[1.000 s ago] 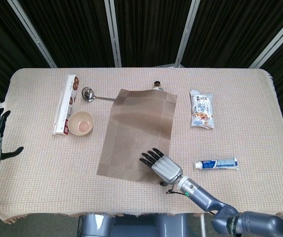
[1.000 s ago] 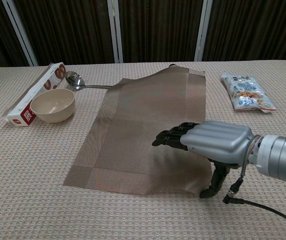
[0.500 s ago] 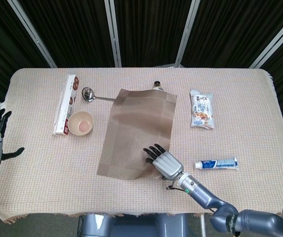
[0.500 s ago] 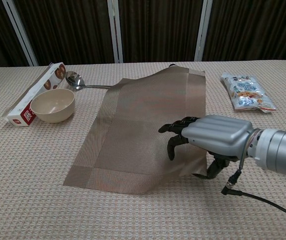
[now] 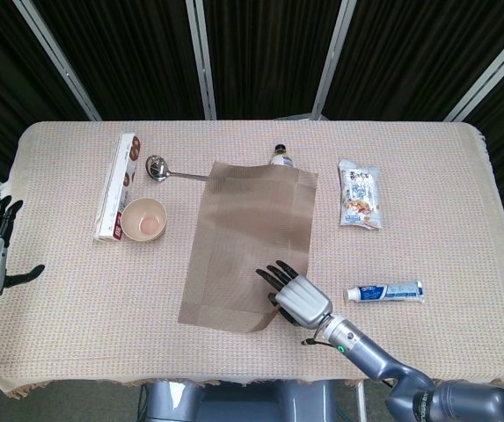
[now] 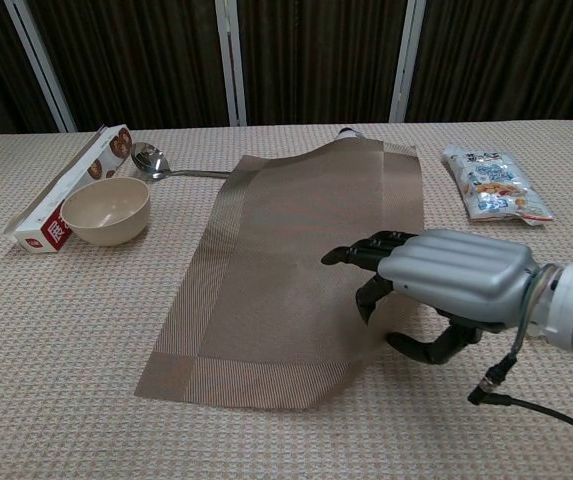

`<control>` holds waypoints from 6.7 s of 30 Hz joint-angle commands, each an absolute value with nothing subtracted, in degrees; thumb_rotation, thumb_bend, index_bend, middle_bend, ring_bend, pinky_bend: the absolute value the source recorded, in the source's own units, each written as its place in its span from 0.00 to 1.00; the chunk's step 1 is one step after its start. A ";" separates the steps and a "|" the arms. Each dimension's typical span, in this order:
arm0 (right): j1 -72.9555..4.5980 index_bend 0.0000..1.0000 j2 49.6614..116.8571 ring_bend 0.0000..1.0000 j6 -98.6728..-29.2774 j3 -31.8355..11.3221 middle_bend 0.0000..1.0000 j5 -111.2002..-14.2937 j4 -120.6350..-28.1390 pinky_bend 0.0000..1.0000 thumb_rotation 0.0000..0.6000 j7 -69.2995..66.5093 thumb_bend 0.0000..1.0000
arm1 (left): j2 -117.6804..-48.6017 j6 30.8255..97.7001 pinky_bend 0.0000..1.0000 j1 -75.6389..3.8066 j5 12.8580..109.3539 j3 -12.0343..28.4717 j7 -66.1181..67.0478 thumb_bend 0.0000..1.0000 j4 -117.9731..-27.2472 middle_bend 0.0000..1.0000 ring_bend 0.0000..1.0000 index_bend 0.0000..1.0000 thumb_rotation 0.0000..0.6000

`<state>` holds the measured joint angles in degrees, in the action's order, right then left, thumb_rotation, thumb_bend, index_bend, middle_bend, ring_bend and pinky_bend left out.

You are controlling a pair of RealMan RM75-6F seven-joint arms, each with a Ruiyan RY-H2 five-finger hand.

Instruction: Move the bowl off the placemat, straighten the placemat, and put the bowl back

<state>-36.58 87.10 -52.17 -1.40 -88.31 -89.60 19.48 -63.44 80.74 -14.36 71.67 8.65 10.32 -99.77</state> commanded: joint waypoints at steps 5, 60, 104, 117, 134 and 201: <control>-34.14 0.76 77.49 0.00 -60.82 7.13 0.03 -102.46 -92.97 0.00 1.00 13.84 0.45 | -63.44 80.65 0.00 -14.23 72.04 8.45 10.44 0.00 -100.09 0.00 0.00 0.00 1.00; -22.87 0.00 65.79 0.00 -82.18 -5.91 0.00 -88.21 -70.70 0.00 1.00 -6.99 0.00 | -67.01 75.94 0.00 -17.16 75.91 7.25 11.84 0.00 -95.68 0.00 0.00 0.00 1.00; -5.88 0.00 59.48 0.00 -86.03 -0.28 0.00 -82.28 -104.12 0.00 1.00 -1.28 0.00 | -104.10 56.80 0.00 -45.62 94.30 3.77 -6.65 0.08 -53.02 0.00 0.00 0.36 1.00; -5.45 0.00 59.34 0.00 -85.17 -1.12 0.00 -81.87 -103.91 0.00 1.00 -1.94 0.00 | -107.41 56.22 0.00 -47.13 93.60 3.23 -6.85 0.09 -48.02 0.00 0.00 0.36 1.00; -4.86 0.00 59.51 0.00 -84.85 -2.02 0.00 -81.95 -103.67 0.00 1.00 -1.76 0.00 | -110.33 55.41 0.00 -48.59 92.78 2.45 -7.24 0.21 -44.40 0.00 0.00 0.36 1.00; -3.66 0.00 58.61 0.00 -84.45 -2.96 0.00 -84.24 -104.21 0.00 1.00 -3.14 0.00 | -109.05 55.33 0.00 -49.59 89.62 2.63 -3.07 0.45 -51.43 0.00 0.00 0.69 1.00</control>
<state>-3.66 58.61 -84.45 -2.96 -84.25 -104.20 -3.14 -109.25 55.19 -49.67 89.60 2.66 -3.08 -51.01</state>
